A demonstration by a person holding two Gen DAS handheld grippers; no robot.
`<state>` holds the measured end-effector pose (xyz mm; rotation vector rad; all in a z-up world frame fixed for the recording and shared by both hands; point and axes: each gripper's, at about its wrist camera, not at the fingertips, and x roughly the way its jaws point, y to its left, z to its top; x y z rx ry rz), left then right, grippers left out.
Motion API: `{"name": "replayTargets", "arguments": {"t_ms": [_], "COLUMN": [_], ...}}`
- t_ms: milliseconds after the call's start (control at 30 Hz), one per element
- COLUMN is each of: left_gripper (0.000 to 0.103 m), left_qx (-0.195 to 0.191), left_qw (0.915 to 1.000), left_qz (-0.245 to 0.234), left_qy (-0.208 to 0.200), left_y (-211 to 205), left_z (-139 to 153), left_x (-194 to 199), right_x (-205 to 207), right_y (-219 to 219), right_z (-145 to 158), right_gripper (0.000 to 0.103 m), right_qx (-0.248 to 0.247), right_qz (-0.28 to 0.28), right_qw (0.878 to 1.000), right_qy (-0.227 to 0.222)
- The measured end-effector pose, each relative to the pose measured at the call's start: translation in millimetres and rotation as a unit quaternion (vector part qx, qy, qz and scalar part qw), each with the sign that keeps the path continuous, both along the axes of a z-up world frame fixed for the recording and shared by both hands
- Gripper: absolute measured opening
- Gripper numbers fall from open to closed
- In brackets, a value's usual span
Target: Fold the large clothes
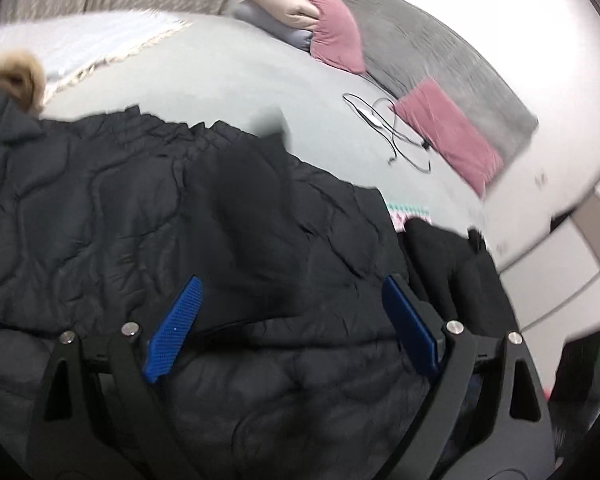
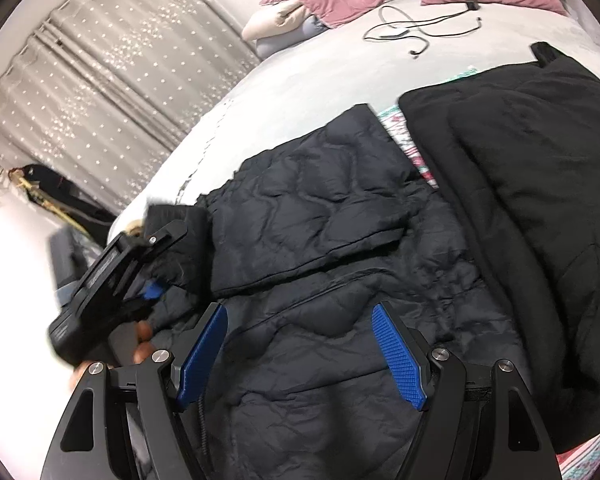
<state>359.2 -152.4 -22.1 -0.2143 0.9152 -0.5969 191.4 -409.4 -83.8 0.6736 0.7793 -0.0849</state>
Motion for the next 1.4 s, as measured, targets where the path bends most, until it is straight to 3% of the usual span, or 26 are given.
{"name": "replayTargets", "arguments": {"t_ms": [133, 233, 333, 433, 633, 700, 833, 1067, 1233, 1400], "left_gripper": [0.092, 0.092, 0.092, 0.092, 0.092, 0.092, 0.092, 0.091, 0.091, 0.09], "left_qx": [0.029, 0.055, 0.105, 0.109, 0.126, 0.117, 0.141, 0.113, 0.086, 0.09], "left_qw": [0.9984, 0.9933, 0.979, 0.9695, 0.965, 0.9662, 0.9607, 0.9707, 0.973, 0.9699], "left_qz": [0.04, 0.097, 0.174, 0.217, 0.229, 0.227, 0.235, 0.208, 0.197, 0.219], "left_qy": [0.026, 0.028, 0.02, 0.033, 0.027, 0.032, 0.045, 0.043, 0.084, 0.059], "left_y": [52.4, 122.9, 191.7, 243.4, 293.9, 304.8, 324.0, 349.6, 356.7, 377.3], "left_z": [12.0, 22.6, 28.7, 24.6, 13.8, 2.4, -24.4, -23.5, -36.5, -22.8], "left_x": [-17.9, -40.4, -74.1, -103.3, -144.8, -152.4, -166.5, -203.2, -212.1, -224.2], "right_x": [-4.5, -6.4, -7.6, -7.0, -10.5, -19.2, -42.8, -122.2, -164.4, -190.0], "right_y": [-13.5, -17.0, -17.0, -14.2, -3.2, 0.7, 11.3, 24.7, -0.2, -31.0], "right_z": [0.2, 2.1, 3.0, 2.0, 0.9, 1.7, 4.0, -4.1, -32.2, -52.9], "right_gripper": [0.076, 0.076, 0.076, 0.076, 0.076, 0.076, 0.076, 0.076, 0.076, 0.076], "right_qx": [0.012, 0.014, 0.01, -0.005, -0.036, -0.042, -0.058, -0.136, -0.128, -0.067], "right_qz": [-0.012, -0.012, -0.013, -0.014, -0.004, 0.001, 0.03, 0.093, 0.056, 0.007], "right_qw": [1.0, 1.0, 1.0, 1.0, 0.999, 0.999, 0.997, 0.985, 0.986, 0.99], "right_qy": [-0.002, -0.006, -0.005, 0.001, 0.019, 0.025, 0.038, 0.054, 0.094, 0.121]}}
